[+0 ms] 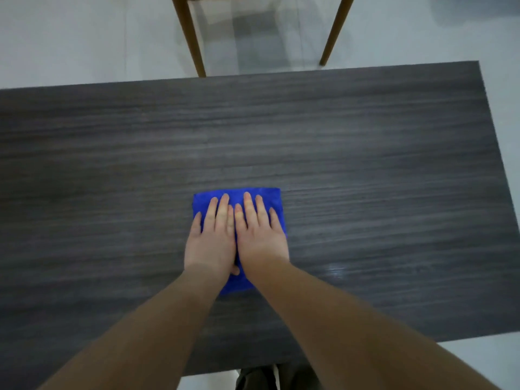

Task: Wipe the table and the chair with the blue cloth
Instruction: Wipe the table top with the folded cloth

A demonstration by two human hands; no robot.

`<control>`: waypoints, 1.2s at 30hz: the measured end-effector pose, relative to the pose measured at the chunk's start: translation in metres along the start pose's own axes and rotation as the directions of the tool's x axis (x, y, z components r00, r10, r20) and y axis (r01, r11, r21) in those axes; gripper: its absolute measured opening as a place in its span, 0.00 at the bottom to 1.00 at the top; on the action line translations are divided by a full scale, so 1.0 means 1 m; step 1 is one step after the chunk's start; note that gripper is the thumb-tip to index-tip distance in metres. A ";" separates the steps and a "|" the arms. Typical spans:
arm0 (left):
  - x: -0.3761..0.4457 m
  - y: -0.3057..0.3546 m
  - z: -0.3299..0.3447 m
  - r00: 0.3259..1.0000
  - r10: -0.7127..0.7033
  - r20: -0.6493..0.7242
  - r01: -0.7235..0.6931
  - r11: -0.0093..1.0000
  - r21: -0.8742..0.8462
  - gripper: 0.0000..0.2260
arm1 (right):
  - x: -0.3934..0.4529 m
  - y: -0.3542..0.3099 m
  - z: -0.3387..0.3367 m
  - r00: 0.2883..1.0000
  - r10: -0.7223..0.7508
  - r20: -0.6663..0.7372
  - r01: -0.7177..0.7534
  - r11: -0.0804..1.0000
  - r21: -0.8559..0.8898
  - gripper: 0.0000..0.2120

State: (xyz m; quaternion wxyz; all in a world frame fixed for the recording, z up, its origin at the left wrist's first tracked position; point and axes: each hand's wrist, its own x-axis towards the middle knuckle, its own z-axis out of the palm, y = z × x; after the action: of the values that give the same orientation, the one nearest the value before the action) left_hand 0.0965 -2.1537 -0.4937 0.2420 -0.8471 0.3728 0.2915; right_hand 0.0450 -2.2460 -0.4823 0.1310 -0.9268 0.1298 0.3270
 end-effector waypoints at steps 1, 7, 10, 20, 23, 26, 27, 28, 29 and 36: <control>0.000 0.000 -0.002 1.000 0.003 0.003 -0.003 1.000 0.007 0.47 | 0.002 0.001 0.001 1.000 -0.002 -0.006 0.002 1.000 0.007 0.52; -0.003 0.002 -0.006 1.000 -0.008 0.021 0.009 1.000 -0.023 0.47 | 0.004 0.001 0.002 1.000 0.006 -0.007 -0.006 1.000 0.016 0.51; -0.005 0.002 -0.006 1.000 -0.008 0.028 0.008 1.000 -0.021 0.50 | 0.003 0.001 0.003 1.000 0.005 -0.008 -0.005 1.000 0.009 0.51; -0.003 0.000 -0.003 1.000 -0.003 0.007 0.004 0.999 -0.038 0.51 | 0.001 0.001 0.000 1.000 0.005 -0.002 -0.005 1.000 -0.011 0.52; -0.003 -0.001 -0.001 1.000 0.006 0.009 -0.005 0.999 -0.050 0.52 | -0.001 0.001 -0.002 1.000 -0.001 0.004 0.001 1.000 -0.018 0.52; -0.002 -0.003 0.000 1.000 0.024 0.009 -0.023 0.999 -0.046 0.53 | -0.003 0.001 -0.006 0.999 0.003 0.035 -0.002 1.000 -0.029 0.55; 0.000 -0.004 0.000 0.999 0.033 0.006 -0.032 0.999 -0.043 0.53 | -0.003 0.000 -0.007 0.999 0.007 0.038 -0.006 0.999 -0.032 0.55; 0.001 -0.005 0.000 0.999 0.044 0.002 -0.044 0.998 -0.036 0.53 | -0.003 -0.002 -0.007 0.999 0.012 0.039 -0.011 0.999 -0.033 0.54; 0.001 -0.007 0.000 0.998 0.055 -0.005 -0.056 0.998 -0.025 0.52 | -0.003 -0.003 -0.007 0.999 0.018 0.036 -0.017 0.999 -0.032 0.54; 0.002 -0.007 0.004 0.998 0.054 -0.024 -0.056 0.996 -0.074 0.54 | -0.004 -0.002 -0.008 0.999 0.006 0.050 -0.003 0.998 -0.061 0.56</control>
State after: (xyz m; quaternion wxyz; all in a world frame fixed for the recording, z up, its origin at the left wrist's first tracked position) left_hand 0.1017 -2.1473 -0.4964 0.1981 -0.8480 0.3875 0.3024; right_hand 0.0474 -2.2458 -0.4732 0.1054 -0.9216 0.1186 0.3542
